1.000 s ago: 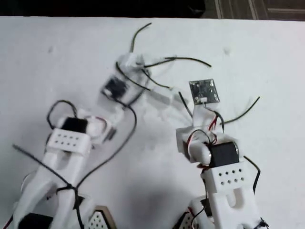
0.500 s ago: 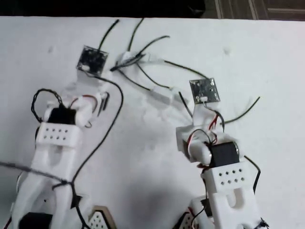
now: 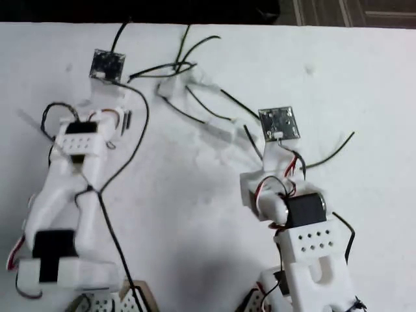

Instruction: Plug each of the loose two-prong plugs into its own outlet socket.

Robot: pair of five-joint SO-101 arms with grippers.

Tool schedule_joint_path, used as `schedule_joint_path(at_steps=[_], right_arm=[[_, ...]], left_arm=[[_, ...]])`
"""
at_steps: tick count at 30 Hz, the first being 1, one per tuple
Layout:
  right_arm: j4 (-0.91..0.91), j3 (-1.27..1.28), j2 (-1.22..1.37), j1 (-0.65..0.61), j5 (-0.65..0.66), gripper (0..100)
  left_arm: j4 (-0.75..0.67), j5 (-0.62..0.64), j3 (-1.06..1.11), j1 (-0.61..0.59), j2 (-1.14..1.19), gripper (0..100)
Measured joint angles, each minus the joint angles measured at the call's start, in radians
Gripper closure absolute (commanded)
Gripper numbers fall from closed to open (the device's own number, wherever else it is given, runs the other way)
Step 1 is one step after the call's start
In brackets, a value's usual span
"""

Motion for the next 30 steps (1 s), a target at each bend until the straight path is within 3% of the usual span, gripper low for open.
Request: schedule_joint_path(at_steps=[3, 5, 9, 20, 27, 30], right_arm=[[0.000, 0.000, 0.000, 0.000, 0.000, 82.9], [0.000, 0.000, 0.000, 0.000, 0.000, 82.9], [0.000, 0.000, 0.000, 0.000, 0.000, 82.9], [0.000, 0.000, 0.000, -0.002, 0.000, 82.7], [0.000, 0.000, 0.000, -0.002, 0.005, 82.7], [0.000, 0.000, 0.000, -0.002, 0.068, 82.6]], left_arm=[[0.000, 0.000, -0.100, 0.006, 0.129, 74], [0.002, 0.017, -0.153, 0.012, 0.212, 70], [0.106, 0.055, -0.273, 0.018, 0.298, 69], [0.611, 0.055, -0.651, 0.018, 0.304, 70], [0.911, 0.055, -0.893, 0.084, 0.304, 70], [1.023, 0.055, -0.984, 0.120, 0.304, 70]])
